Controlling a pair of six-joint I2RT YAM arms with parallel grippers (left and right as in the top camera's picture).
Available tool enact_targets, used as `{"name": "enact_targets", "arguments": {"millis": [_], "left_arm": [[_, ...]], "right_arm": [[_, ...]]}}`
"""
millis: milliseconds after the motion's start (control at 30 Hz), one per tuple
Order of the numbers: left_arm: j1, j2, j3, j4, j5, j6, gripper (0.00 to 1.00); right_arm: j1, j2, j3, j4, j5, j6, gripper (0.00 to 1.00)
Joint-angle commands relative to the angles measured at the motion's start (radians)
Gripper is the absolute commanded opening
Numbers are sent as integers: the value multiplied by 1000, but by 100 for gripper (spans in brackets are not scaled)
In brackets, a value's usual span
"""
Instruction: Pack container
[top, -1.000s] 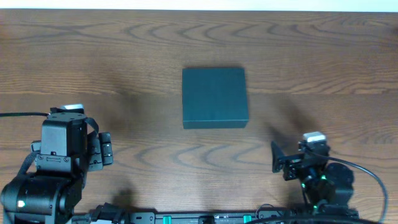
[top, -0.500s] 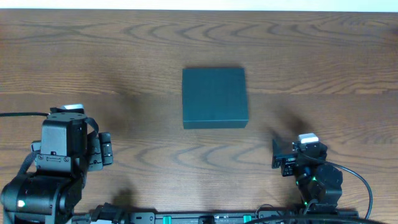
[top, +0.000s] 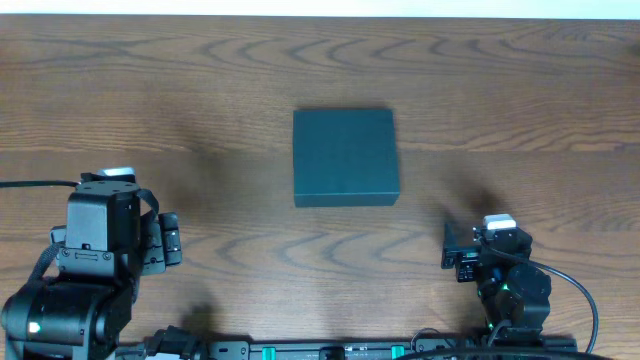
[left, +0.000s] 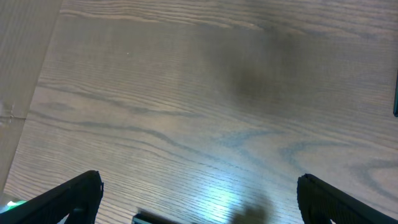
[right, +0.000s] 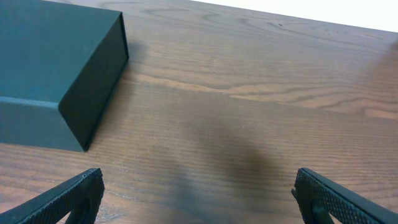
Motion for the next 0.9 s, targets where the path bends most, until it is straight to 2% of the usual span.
{"name": "enact_targets", "arguments": {"millis": [0,433,600,667,733,800,867], "left_arm": [[6,0,2,-3,-3,-13,98],[6,-4,2,-3,-3,-13,98],[9,-84,-9,10,-21,-7,98],[22,-132,-42,58,-13,-27,98],[37,-191,-109,133,17,-114,98],[48,-267,-230,279,24,-239,99],[57,-347,-373,452,24,-307,98]], "right_arm": [[12,-8,-14,-1,16,-14,99],[12,-8,-14,-1,16,-14,99],[12,-8,-14,-1,16,-14,99],[12,-8,-14,-1,16,-14,99],[12,-8,-14,-1,16,-14,99],[12,-8,-14,-1,16,-14,99],[12,-8,-14,-1,16,-14,99]]}}
